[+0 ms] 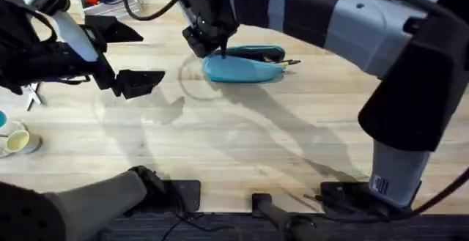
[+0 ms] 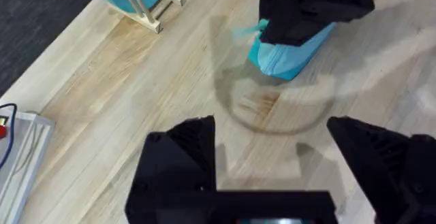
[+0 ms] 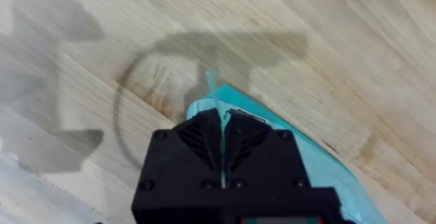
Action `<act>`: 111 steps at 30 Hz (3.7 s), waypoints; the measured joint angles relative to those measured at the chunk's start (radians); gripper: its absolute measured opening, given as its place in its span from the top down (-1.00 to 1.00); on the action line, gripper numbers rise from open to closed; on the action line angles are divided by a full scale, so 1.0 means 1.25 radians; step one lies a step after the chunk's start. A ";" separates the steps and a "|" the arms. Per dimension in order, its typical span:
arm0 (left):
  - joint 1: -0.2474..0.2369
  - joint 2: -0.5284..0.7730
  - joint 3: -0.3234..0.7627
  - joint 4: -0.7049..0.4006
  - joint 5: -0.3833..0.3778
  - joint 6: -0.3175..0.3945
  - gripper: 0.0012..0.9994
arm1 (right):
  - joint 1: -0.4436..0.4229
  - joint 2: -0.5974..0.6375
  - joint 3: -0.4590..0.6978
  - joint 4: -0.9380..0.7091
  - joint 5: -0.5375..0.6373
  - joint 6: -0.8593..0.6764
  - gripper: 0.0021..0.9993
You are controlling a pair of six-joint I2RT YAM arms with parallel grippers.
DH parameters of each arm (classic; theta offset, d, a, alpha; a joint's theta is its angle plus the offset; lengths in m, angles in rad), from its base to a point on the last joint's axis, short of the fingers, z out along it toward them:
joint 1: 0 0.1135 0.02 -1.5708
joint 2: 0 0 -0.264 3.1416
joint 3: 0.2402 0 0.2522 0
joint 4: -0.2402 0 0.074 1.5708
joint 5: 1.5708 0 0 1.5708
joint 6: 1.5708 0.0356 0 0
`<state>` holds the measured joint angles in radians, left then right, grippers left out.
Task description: Unzip the bag, pick up the pens from the table one at a time and place them inside, then zip the bag closed.
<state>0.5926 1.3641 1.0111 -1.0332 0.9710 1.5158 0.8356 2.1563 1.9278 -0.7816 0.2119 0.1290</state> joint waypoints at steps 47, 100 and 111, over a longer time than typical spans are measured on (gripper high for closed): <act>-0.001 0.000 0.000 0.003 0.052 0.000 -0.99 | 0.000 -0.101 0.000 -0.073 -0.003 -0.001 0.94; -0.345 0.344 0.000 0.384 0.168 -0.151 0.15 | 0.000 -0.101 0.000 -0.073 -0.006 -0.001 0.94; -0.348 0.344 0.000 0.381 0.168 -0.172 0.91 | -0.001 -0.101 0.000 -0.073 -0.005 -0.001 0.94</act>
<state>0.1574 1.7943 1.0111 -0.5564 1.1812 1.3006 0.8349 2.0300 1.9278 -0.8722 0.2050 0.1276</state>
